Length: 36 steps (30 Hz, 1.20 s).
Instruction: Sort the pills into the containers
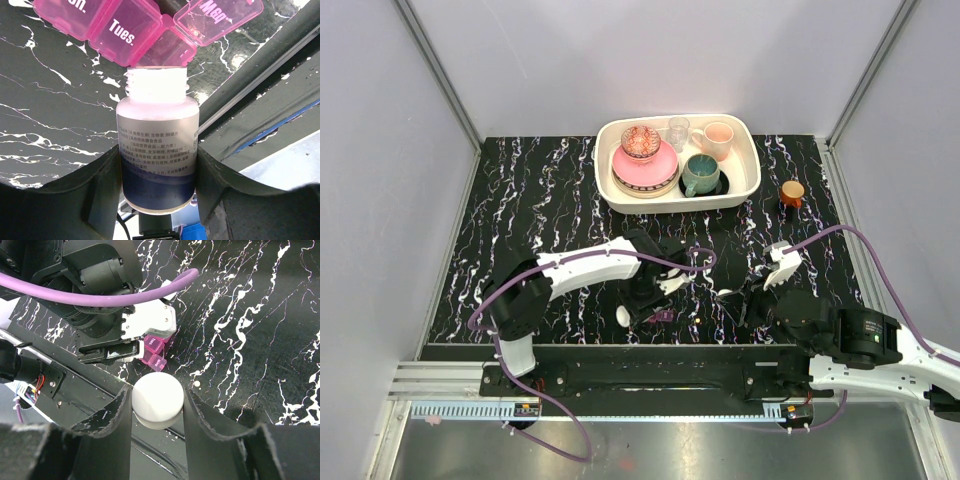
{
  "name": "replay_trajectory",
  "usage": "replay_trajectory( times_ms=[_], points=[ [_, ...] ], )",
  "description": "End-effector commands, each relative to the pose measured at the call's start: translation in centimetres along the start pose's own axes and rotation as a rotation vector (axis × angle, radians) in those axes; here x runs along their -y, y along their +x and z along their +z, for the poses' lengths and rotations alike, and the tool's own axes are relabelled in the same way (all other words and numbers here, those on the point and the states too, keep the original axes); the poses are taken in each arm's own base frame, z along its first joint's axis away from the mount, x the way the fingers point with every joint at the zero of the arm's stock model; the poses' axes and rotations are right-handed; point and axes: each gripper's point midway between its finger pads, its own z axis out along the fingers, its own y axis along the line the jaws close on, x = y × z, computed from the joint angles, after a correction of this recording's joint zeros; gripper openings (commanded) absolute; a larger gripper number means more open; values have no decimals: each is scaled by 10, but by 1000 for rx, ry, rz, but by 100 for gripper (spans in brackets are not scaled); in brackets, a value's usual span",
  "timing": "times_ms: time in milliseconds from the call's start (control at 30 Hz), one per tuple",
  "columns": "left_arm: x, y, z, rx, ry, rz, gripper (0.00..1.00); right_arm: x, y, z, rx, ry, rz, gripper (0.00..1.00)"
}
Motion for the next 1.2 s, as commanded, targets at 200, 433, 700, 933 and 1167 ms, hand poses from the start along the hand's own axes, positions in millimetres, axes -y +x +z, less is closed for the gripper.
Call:
replay_trajectory(
  times_ms=[200, 433, 700, 933, 1167],
  points=[
    [-6, -3, -7, -17, -24, 14, 0, 2, -6, -3, 30, 0, 27, 0],
    [-7, -4, -9, -17, -31, 16, 0, 3, -4, -3, 30, -2, 30, 0],
    [-7, -3, -11, -28, -33, 18, 0, 3, -4, -4, 30, -3, 32, 0],
    [-9, -1, -12, -40, -43, 22, 0, 5, -3, -4, 29, -1, 35, 0],
    [-12, -1, -11, -61, -55, 23, 0, 6, -4, -5, 34, -5, 39, 0]
  ],
)
